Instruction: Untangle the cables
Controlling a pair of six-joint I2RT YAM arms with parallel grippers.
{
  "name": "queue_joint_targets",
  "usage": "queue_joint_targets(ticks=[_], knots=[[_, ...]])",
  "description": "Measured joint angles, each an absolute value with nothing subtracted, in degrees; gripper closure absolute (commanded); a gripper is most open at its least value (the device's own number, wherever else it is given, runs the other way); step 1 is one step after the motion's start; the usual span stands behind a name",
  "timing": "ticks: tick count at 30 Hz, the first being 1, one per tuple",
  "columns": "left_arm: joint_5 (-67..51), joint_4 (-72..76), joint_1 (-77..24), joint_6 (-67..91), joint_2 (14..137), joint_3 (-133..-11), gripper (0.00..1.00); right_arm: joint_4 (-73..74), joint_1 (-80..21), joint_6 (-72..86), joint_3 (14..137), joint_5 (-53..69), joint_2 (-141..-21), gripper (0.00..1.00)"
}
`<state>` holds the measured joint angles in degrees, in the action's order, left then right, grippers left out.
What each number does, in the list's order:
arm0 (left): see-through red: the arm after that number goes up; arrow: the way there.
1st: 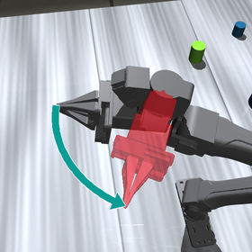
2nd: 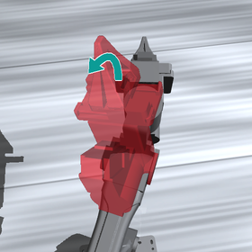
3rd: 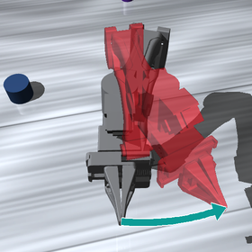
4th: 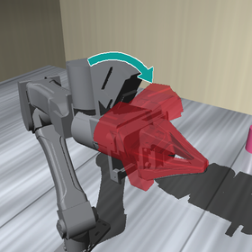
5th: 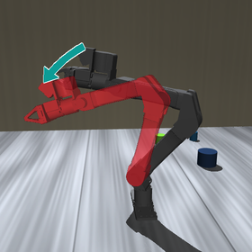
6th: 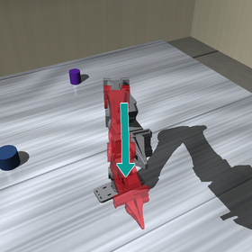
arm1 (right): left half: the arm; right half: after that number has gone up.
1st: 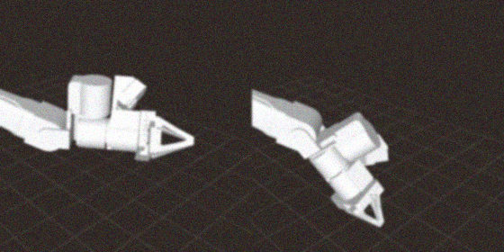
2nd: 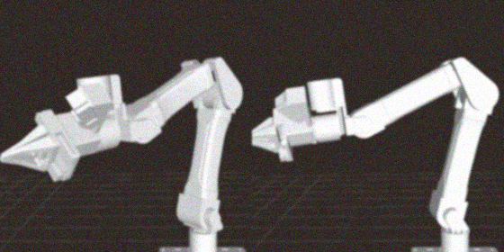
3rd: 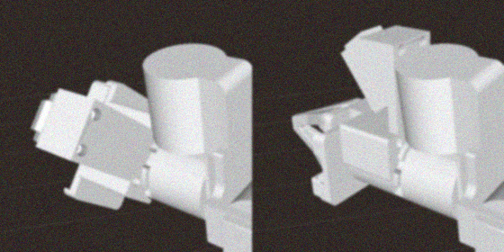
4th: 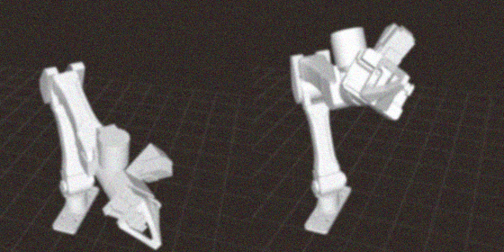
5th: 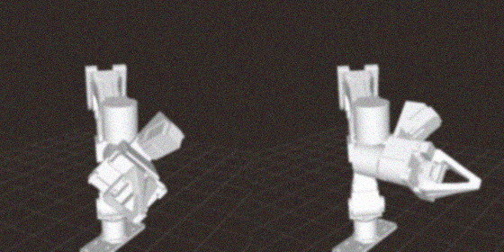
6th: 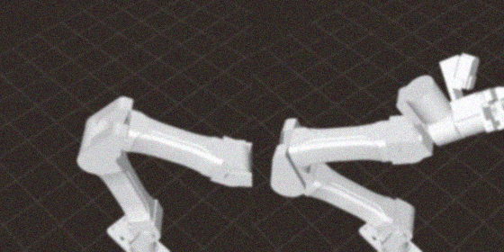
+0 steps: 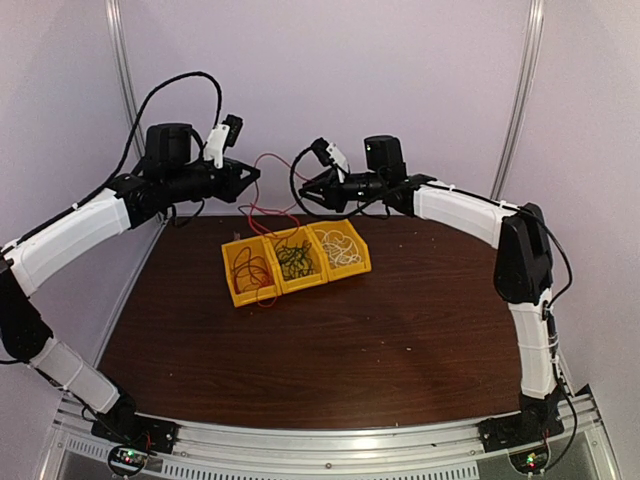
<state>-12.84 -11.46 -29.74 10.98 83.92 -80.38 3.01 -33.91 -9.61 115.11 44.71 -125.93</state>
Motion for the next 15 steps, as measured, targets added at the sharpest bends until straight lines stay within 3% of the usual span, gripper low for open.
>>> queue_joint_targets(ticks=[2, 8, 15], knots=[[-12.8, -11.5, -29.7, 11.0, 84.1, -80.4, 1.0, 2.7, -33.9, -9.3, 115.2, 45.0, -126.1, 1.0], [-8.2, -8.7, -29.7, 11.3, 86.0, -79.6, 1.0, 0.2, -34.2, -7.5, 115.3, 45.2, -128.0, 1.0], [3.5, 4.7, -29.7, 14.1, 90.5, -70.4, 1.0, -1.9, -37.5, -2.6, 116.1, 41.5, -134.1, 1.0]])
